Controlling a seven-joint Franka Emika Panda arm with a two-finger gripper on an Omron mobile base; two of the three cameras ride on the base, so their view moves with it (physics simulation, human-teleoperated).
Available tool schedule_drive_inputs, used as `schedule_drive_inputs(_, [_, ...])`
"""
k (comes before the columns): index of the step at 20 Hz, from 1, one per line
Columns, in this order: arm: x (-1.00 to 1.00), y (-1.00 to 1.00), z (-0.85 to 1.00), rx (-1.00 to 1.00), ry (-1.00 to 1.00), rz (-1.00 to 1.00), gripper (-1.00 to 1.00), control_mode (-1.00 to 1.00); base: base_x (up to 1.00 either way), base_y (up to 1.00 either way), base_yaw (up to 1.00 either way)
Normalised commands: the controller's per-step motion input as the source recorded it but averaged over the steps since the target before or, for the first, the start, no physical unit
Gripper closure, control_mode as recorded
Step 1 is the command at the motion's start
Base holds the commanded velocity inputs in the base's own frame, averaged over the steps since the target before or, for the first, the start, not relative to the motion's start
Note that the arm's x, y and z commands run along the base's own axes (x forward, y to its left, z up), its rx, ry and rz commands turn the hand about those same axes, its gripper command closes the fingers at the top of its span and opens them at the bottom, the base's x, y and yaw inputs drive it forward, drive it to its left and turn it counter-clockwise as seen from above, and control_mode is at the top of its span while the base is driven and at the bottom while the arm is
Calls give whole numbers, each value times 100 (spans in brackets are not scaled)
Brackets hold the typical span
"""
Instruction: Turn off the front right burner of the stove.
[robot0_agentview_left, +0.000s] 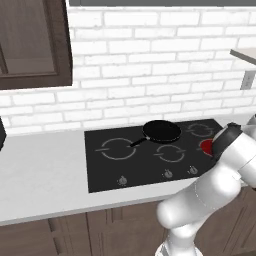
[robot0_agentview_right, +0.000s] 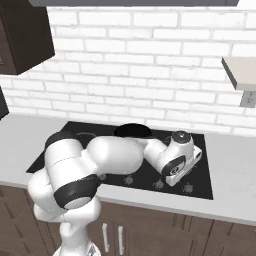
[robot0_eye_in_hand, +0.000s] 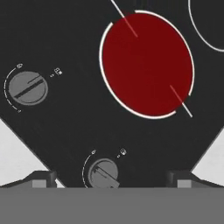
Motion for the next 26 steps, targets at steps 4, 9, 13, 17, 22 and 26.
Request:
schedule_drive_inputs(4, [0,-29,-5,0,0,17,-100,-100,0,0,0])
schedule_drive_inputs(9, [6,-6,0,1,9,19,-100,-100,0,0,0])
schedule_drive_inputs(13, [13,-1,5,5,33,25,-100,-100,0,0,0])
schedule_drive_inputs(17, [2,0,0,0,34,31,-100,-100,0,0,0])
schedule_drive_inputs(22, [-16,-2,-13,5,-1,19,-100,-100,0,0,0])
schedule_drive_inputs(26, [0,0,-4,9,-9,0,-100,-100,0,0,0])
